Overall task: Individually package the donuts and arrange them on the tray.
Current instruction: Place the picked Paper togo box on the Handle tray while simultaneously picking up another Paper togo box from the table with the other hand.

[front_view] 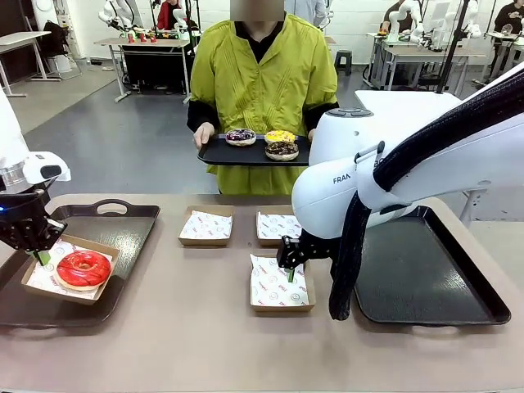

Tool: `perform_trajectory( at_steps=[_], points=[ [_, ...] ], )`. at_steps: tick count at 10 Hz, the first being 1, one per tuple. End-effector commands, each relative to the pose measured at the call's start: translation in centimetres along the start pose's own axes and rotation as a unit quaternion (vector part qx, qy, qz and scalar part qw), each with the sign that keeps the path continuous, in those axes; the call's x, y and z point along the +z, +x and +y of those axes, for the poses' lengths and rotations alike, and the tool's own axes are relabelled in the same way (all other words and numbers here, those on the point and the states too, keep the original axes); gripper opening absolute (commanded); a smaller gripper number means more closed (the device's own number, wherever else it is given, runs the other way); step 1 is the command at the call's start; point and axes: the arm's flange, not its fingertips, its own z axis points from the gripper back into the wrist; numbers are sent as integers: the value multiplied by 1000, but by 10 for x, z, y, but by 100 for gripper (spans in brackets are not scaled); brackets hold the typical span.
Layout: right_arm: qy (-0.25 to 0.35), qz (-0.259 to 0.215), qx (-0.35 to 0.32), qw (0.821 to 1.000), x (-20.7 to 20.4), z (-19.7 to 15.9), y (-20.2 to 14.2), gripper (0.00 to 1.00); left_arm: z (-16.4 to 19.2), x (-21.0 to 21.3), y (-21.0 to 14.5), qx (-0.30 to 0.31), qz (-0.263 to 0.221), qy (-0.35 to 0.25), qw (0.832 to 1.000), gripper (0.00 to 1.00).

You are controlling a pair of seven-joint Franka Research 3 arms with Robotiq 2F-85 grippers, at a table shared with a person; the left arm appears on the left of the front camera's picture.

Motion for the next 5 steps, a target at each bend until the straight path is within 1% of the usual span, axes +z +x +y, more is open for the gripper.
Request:
perform_trajectory(
  at_steps=[1, 3, 5],
  points=[
    [-8, -16, -7, 1000, -15, 2, 5, 100, -2, -4, 4, -4, -7, 4, 1000, 1],
    [-6, -18, -34, 999, -26, 2, 14, 100, -3, -8, 6, -1, -11, 7, 1000, 1],
    [-7, -14, -46, 999, -35, 4, 19, 100, -2, -12, 8, -2, -9, 1, 1000, 1]
  ],
)
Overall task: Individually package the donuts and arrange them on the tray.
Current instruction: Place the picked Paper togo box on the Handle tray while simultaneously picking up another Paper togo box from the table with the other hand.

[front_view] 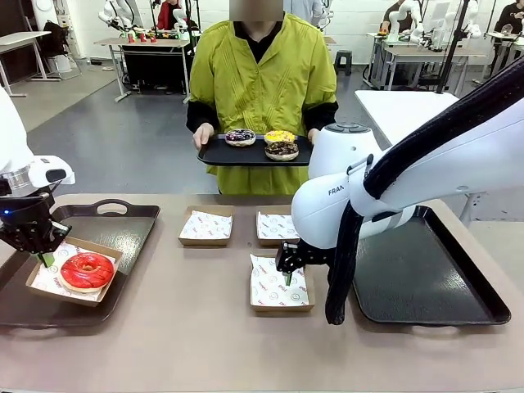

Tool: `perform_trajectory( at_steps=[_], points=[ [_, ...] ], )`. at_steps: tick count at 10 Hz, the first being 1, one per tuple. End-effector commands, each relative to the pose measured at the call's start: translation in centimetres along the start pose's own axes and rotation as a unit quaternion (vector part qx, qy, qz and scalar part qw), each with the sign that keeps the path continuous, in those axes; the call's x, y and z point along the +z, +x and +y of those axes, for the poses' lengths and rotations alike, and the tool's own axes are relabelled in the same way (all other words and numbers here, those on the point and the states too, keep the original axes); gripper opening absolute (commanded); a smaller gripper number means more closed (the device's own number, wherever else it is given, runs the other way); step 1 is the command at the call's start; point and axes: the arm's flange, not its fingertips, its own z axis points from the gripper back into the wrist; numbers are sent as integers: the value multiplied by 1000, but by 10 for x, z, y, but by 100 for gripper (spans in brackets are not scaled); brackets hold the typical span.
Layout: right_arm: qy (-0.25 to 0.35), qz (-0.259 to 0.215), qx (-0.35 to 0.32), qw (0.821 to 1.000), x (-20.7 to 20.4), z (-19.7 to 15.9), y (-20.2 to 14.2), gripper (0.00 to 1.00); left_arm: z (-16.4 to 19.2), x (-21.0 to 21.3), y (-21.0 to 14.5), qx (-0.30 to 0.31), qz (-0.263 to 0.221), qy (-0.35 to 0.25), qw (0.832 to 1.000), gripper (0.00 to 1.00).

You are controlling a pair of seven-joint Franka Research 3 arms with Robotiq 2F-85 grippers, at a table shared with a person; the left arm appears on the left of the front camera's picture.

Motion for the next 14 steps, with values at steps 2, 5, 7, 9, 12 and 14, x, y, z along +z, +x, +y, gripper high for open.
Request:
perform_trajectory(
  at_steps=[2, 5, 7, 9, 12, 14],
  points=[
    [-15, -7, -27, 1000, -15, 7, 11, 100, -1, -8, 7, -5, -5, -5, 1000, 1],
    [-16, -1, -31, 999, -19, 6, 14, 100, -5, -13, 10, -16, -3, -10, 1000, 1],
    [-17, -1, -31, 999, -19, 6, 14, 100, -5, -15, 11, -18, -4, -11, 1000, 1],
    [-15, -2, -24, 1000, -19, 6, 14, 42, -5, -16, 10, -24, -3, -13, 1000, 57],
    [-15, -10, -31, 999, -16, 7, 14, 0, -5, -14, 10, -25, -4, -16, 1000, 100],
    [-16, -13, -33, 999, -15, 8, 14, 4, -5, -15, 10, -25, -3, -20, 999, 100]
  ],
)
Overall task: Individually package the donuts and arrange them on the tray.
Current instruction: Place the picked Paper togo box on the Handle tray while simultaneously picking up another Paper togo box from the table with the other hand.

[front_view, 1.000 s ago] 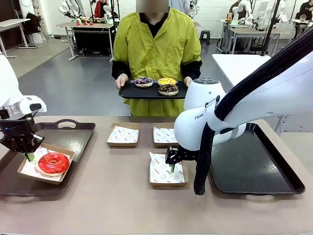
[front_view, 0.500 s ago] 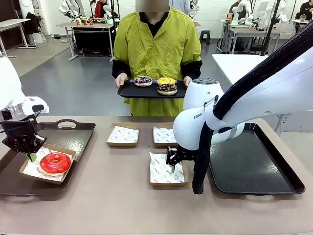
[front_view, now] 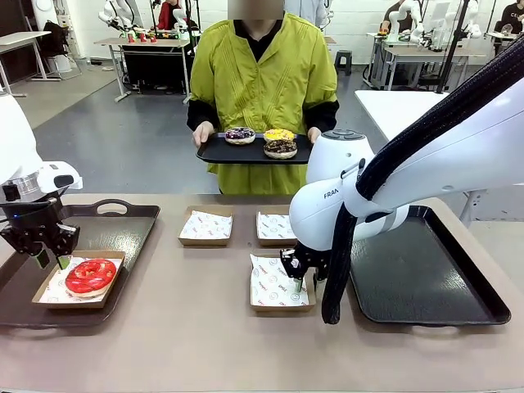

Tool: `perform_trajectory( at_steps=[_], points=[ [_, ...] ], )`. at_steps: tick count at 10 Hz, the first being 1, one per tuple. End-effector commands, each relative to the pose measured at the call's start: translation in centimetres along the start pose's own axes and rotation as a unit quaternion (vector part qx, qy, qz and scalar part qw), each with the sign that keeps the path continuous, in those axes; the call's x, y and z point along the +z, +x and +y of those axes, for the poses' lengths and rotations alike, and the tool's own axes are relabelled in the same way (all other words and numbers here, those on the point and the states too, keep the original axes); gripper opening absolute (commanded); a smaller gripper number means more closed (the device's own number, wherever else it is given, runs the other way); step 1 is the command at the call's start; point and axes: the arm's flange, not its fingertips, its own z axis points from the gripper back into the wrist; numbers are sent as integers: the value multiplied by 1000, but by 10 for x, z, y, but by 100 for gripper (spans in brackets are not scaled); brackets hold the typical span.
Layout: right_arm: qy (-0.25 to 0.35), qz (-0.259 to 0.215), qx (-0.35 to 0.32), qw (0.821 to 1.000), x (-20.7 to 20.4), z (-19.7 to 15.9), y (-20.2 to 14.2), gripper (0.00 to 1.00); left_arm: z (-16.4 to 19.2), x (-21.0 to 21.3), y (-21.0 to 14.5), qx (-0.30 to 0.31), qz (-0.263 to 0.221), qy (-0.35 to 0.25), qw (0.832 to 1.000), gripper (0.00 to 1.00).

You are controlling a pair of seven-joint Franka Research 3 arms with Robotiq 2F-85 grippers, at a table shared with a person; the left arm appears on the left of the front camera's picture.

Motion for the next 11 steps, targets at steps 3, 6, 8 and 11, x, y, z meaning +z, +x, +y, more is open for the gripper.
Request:
perform_trajectory(
  at_steps=[3, 6, 8, 11],
  points=[
    [-19, -17, -19, 1000, -1, 7, 4, 0, 1, 1, 1, -9, -3, -19, 1000, 100],
    [-22, -10, -30, 999, 0, 8, 4, 0, 2, 3, 0, -4, -4, -25, 1000, 100],
    [-18, 11, -12, 1000, 18, 11, -5, 0, 8, 11, -7, -9, -14, -60, 998, 99],
    [-40, 21, 42, 998, 107, 8, -23, 0, 51, 47, -39, -14, -69, -243, 967, 99]
  ],
)
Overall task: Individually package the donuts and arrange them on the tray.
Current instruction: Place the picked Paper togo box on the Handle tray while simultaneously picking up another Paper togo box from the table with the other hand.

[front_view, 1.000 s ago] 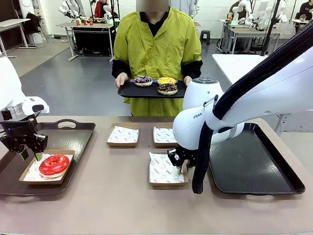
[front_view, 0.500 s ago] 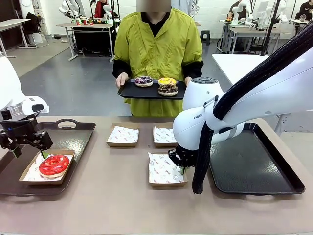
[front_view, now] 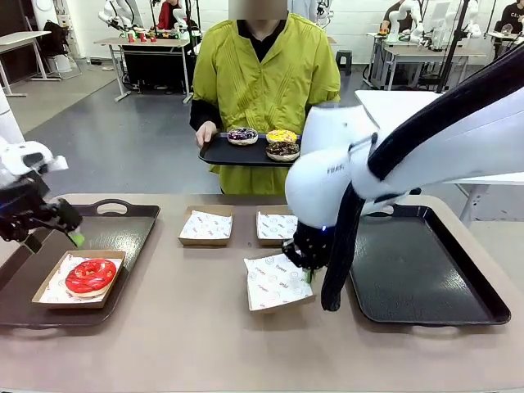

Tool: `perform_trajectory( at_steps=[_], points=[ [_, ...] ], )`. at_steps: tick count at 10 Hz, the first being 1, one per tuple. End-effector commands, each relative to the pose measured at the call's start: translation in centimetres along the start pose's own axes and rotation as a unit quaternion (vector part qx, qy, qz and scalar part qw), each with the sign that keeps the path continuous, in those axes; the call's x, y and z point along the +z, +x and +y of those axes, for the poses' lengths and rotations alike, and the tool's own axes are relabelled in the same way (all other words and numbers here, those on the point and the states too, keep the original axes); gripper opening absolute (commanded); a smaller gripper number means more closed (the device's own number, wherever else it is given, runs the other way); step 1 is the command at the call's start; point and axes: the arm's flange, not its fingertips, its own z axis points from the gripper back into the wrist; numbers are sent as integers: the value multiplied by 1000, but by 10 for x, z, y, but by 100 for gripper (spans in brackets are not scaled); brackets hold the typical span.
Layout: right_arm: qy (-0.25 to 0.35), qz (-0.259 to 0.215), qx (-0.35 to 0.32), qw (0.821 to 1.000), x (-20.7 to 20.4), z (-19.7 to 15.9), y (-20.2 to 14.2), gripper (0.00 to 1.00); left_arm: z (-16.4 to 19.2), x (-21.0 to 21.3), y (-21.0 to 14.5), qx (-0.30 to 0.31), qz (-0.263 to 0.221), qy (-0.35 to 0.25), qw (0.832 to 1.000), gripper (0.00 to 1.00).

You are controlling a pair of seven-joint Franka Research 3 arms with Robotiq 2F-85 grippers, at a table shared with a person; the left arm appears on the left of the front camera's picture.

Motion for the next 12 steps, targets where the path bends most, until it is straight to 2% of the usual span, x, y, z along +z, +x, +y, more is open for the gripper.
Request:
perform_trajectory(
  at_steps=[1, 4, 6, 9, 11, 12],
  points=[
    [-7, 3, 17, 1000, 61, -14, 0, 0, 30, 27, -30, -6, -25, -129, 991, 99],
    [0, 13, 4, 1000, 117, -37, 35, 0, 86, 56, -53, 5, -55, -273, 960, 99],
    [6, 13, -7, 1000, 135, -48, 65, 0, 122, 65, -69, 12, -76, -329, 941, 99],
    [16, 11, -9, 1000, 135, -60, 101, 0, 182, 68, -89, 47, -100, -401, 909, 99],
    [24, 6, -4, 1000, 128, -65, 119, 0, 200, 69, -96, 71, -112, -428, 894, 99],
    [24, 3, -8, 1000, 123, -69, 129, 0, 207, 68, -99, 74, -112, -433, 891, 99]
  ],
)
